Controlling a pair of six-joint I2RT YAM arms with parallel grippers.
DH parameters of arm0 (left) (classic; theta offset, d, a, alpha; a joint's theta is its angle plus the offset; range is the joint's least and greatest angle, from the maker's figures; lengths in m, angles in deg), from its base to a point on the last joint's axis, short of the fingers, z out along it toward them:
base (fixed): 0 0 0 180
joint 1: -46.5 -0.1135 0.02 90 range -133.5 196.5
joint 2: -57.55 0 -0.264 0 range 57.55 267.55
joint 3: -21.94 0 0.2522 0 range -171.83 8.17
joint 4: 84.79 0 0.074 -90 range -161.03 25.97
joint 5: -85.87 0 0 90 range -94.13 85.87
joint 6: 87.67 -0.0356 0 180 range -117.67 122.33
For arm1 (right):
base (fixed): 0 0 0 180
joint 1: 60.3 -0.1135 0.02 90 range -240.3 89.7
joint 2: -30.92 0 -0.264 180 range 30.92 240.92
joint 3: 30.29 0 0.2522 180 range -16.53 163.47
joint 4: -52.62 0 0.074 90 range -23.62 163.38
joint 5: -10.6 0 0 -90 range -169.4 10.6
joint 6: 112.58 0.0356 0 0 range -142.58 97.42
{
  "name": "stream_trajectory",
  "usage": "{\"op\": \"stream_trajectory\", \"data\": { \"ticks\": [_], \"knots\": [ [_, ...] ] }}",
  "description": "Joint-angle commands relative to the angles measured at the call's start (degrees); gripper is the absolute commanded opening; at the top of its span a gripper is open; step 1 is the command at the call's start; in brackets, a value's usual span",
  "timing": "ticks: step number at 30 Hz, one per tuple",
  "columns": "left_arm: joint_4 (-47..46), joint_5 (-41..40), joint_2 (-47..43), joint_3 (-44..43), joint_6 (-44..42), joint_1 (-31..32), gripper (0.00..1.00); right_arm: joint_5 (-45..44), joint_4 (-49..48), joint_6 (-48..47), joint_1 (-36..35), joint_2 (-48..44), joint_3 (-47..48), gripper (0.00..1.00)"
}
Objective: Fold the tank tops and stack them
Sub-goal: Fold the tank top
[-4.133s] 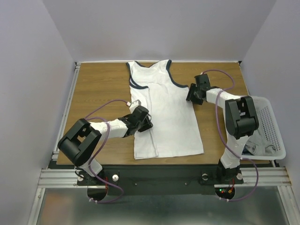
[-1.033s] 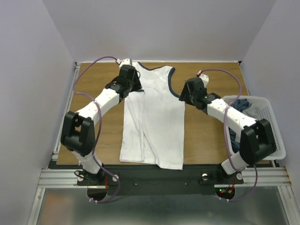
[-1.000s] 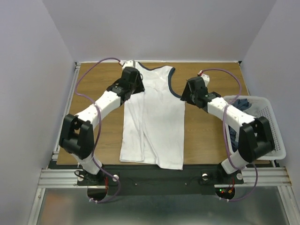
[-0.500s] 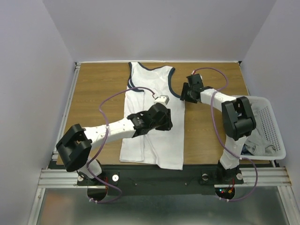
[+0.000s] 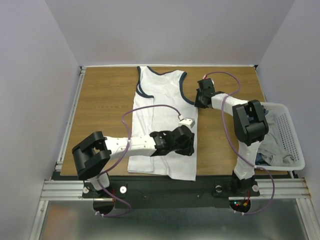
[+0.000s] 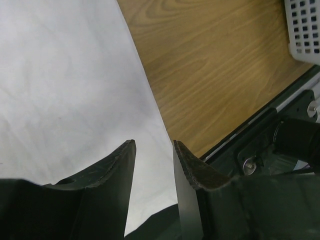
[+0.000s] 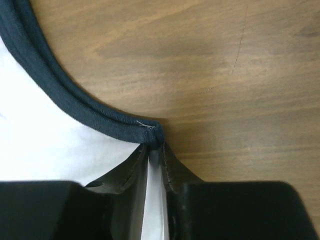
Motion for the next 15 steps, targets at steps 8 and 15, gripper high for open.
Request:
{"op": "stream_trajectory", "data": {
  "ticks": [8, 15],
  "knots": [
    [-0.8, 1.5, 6.9, -6.0, 0.4, 5.9, 0.47, -1.2, -1.9, -0.7, 2.2, 3.4, 6.1, 0.08],
    [1.8, 0.8, 11.7, -12.8, -1.2, 7.5, 0.49, -0.7, -1.9, -1.4, 2.8, 3.7, 7.8, 0.07]
  ]
}}
